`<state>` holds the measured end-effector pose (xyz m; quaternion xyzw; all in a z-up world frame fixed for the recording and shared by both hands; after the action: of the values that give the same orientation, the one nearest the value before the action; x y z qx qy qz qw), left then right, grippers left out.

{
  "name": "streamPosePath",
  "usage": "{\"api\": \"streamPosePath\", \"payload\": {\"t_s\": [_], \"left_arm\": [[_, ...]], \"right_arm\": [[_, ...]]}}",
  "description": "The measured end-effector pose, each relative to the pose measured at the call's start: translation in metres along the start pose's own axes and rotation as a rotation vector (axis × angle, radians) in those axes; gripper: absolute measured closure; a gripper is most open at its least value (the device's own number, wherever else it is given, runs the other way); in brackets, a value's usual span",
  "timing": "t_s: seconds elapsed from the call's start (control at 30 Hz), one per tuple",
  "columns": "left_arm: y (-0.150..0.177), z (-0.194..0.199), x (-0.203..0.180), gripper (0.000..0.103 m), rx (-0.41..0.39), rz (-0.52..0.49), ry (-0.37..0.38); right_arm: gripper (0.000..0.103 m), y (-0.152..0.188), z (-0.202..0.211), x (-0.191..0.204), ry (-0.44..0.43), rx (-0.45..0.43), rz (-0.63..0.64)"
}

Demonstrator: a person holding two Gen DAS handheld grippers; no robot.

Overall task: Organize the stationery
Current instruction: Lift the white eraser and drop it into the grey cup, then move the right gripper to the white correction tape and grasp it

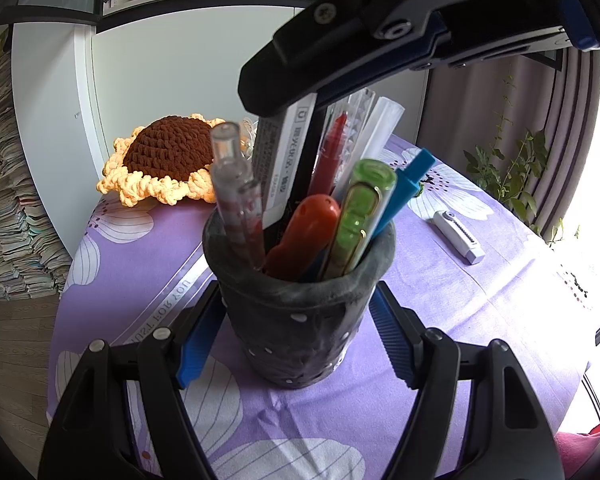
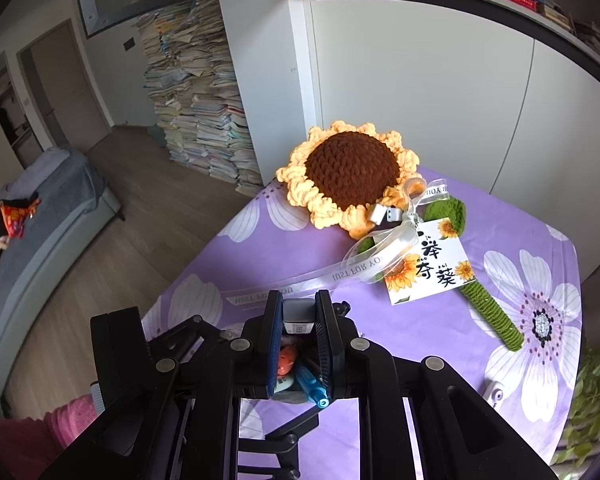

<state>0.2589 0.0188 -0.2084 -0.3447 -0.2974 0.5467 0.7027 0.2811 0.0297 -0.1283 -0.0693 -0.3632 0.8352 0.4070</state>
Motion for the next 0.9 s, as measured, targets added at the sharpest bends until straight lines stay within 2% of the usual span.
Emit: {"api": "streamPosePath", "payload": {"t_s": [0.37,0.57,0.73,0.9], "left_arm": [[0.001,-0.001,0.0,0.031,0.006,0.001,0.002],[0.002,0.001,-0.001,0.031,0.006,0.002,0.003],[0.001,0.001,-0.001,0.031,0.007,0.002,0.003],[0.001,0.001,-0.001,0.031,0.006,0.002,0.002]], "right_arm": [[0.086,0.007,-0.009,0.0,0.003,0.027,0.004],[0.086,0.011,-0.009,-0.004,-0.041,0.049,-0.051],[0.086,0.007,0.006,-0.001,-0.046,0.022,-0.054],[0.086,0.006,0.038,-0.012,-0.023,-0.048,-0.066]]}}
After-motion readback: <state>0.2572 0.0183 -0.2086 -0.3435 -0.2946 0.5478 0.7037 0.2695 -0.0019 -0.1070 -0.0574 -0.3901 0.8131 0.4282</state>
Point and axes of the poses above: each gripper's, at about its wrist camera, not at the fingertips, and z roughly against the way its jaws point, x to its left, y to its underside, the point moved 10 cm from there along -z, roughly the way its jaws point, and after that the axes turned 7 degrees about -y, right-handed, at the moved point
